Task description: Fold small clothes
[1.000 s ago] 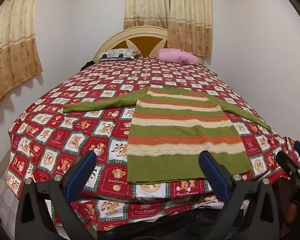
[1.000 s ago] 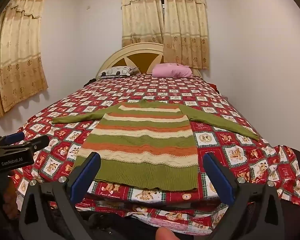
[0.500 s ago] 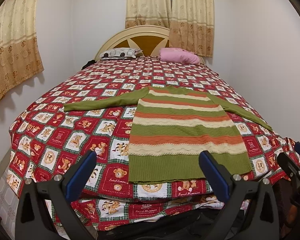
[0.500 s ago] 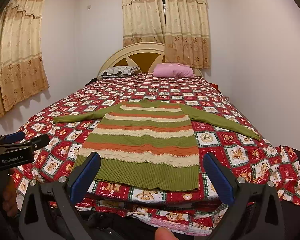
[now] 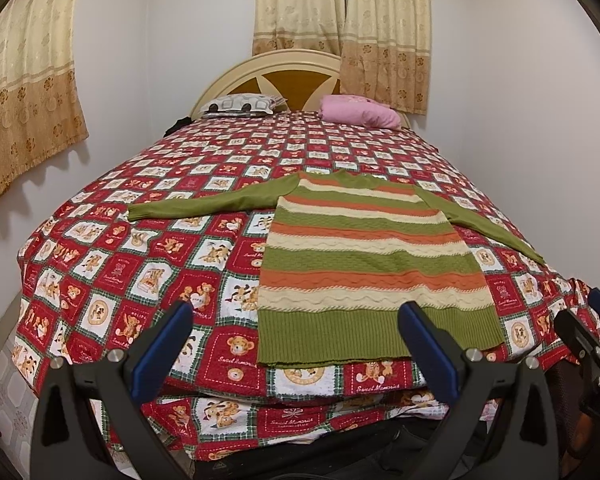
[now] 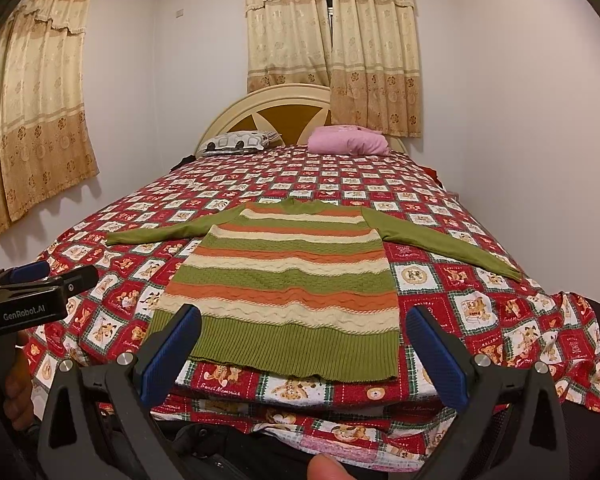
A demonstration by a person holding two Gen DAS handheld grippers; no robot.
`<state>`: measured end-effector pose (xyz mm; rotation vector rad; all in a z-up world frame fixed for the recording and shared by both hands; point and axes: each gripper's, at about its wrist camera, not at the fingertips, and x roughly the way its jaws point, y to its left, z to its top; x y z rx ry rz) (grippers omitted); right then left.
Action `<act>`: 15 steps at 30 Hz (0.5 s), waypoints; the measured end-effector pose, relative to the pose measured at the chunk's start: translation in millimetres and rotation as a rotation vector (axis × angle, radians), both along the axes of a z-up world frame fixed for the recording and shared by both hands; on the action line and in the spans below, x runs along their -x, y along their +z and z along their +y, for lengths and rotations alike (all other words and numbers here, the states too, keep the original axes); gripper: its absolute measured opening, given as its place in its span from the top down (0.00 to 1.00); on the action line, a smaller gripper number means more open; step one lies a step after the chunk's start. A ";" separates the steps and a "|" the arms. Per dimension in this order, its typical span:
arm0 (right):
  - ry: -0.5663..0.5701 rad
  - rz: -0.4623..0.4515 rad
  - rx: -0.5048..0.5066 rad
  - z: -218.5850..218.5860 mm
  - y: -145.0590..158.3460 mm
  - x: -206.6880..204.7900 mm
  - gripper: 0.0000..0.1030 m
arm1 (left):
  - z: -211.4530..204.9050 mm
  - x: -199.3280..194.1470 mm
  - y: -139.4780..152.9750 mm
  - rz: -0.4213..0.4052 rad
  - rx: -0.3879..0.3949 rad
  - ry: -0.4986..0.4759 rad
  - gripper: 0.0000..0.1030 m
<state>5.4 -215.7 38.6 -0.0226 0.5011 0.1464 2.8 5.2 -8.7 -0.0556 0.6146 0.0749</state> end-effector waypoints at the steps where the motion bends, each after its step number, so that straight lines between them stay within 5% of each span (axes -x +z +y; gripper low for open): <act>1: 0.001 0.000 0.000 0.0 0.1 0.0 0.01 | 0.0 0.1 0.0 0.000 0.000 0.001 0.00; 15: 0.005 0.008 0.005 2.0 -2.3 -1.3 0.01 | 0.7 -0.5 -4.4 0.012 0.010 0.005 0.00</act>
